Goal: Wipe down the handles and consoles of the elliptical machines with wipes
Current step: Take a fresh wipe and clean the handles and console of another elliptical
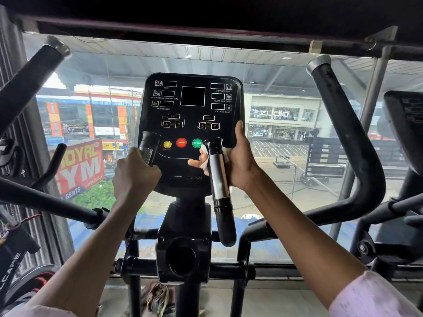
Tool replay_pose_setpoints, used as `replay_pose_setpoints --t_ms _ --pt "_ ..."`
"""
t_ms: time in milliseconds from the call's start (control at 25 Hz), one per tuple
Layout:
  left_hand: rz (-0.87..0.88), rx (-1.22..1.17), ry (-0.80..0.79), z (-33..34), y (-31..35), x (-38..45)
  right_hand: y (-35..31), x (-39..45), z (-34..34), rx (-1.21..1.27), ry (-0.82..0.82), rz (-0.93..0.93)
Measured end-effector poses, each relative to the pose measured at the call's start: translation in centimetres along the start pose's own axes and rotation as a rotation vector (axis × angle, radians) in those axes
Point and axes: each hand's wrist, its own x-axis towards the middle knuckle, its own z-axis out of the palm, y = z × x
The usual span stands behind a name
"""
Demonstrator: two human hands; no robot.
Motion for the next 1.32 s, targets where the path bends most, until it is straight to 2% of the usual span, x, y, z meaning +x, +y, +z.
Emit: replay_pose_setpoints --t_ms 280,560,840,880,960,1080,1160,1240,1320 --pt "-0.027 0.013 -0.022 -0.2 0.2 0.0 4.0 -2.9 -3.9 -0.119 -0.134 0.113" --pt "-0.009 0.011 -0.018 -0.6 0.5 -0.4 1.6 -3.8 -0.6 -0.287 0.078 -0.042" --pt "-0.021 0.006 -0.014 -0.6 0.6 -0.5 4.6 -7.5 -2.0 -0.642 0.074 0.102" --pt "-0.023 0.007 -0.015 -0.6 0.6 -0.5 4.4 -7.4 -1.7 -0.69 0.126 0.067" --pt "-0.027 0.008 -0.018 -0.8 0.9 -0.7 4.0 -6.7 -0.6 -0.901 0.372 -0.097" --pt "-0.037 0.011 -0.01 -1.0 1.1 -1.0 5.7 -5.9 0.4 -1.532 0.821 -0.469" --pt "-0.035 0.022 -0.009 -1.0 1.2 -1.3 8.7 -6.6 0.3 -1.796 0.933 -0.616" --pt "-0.036 0.029 -0.004 -1.0 1.2 -1.2 11.9 -7.2 -0.7 -1.895 0.972 -0.708" --pt "-0.041 0.033 0.002 -0.9 1.2 -1.1 14.5 -7.8 -2.1 -1.976 1.015 -0.888"
